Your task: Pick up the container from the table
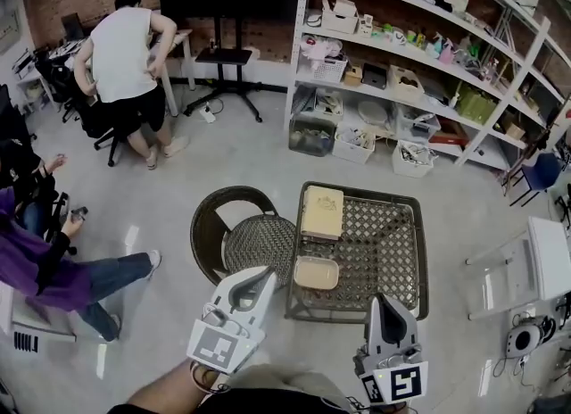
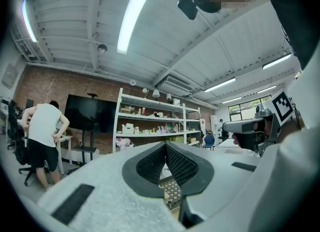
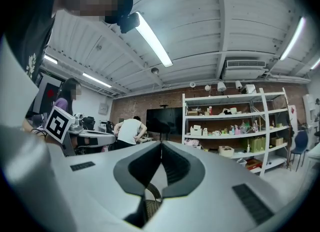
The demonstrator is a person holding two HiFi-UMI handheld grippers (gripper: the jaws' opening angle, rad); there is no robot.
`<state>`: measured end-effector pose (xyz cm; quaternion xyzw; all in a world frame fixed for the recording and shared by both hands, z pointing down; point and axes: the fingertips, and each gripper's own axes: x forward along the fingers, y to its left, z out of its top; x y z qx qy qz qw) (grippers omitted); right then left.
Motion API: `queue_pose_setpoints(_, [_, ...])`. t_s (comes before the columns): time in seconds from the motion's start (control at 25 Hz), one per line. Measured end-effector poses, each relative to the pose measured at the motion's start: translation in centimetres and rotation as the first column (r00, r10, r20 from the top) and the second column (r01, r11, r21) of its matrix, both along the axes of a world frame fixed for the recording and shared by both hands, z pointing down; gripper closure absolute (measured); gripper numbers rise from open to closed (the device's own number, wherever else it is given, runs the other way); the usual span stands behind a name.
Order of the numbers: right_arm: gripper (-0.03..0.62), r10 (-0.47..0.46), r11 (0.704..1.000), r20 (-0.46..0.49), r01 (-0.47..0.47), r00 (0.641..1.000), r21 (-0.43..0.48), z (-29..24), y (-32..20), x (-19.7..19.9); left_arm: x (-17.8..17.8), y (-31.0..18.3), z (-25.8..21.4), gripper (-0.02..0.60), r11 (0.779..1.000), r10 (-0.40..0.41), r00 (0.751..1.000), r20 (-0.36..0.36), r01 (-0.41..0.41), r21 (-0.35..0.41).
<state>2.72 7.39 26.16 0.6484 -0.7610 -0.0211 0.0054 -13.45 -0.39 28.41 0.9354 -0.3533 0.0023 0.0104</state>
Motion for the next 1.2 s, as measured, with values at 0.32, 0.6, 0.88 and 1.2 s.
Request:
queue_pose_setpoints(0.32, [0.583,0.000,1.000,0.022,0.000,1.000,-0.010,1.7,-2.1,1.2,1.1,-1.6,1.8,0.572,1.000,0.005,1.000,0.016,-0.004,-0.021])
queue_pose_setpoints(0.6, [0.583,-0.031,1.000,0.029,0.031,0.999,-0.005,2.4,-5.0,3.8,2.6,-4.1,2.7,0.572,0.999,-0.037,0.999,0.026,0.038,-0.039])
queue_pose_setpoints(0.88, [0.583,-0.078,0.997,0.028,0.078,0.997,-0.018,3.5,-7.9,7.6,6.3,-6.7,3.5,0.572,0.995,-0.063,0.997,0.041,0.066,-0.073])
queue_pose_setpoints(1.2, [0.582,-0.145,0.988,0.085,0.149,0.986,-0.047,6.4,-11.6,11.5,10.0,-9.0,5.7,0.572,0.987,-0.113,0.990,0.086,0.122,-0.104])
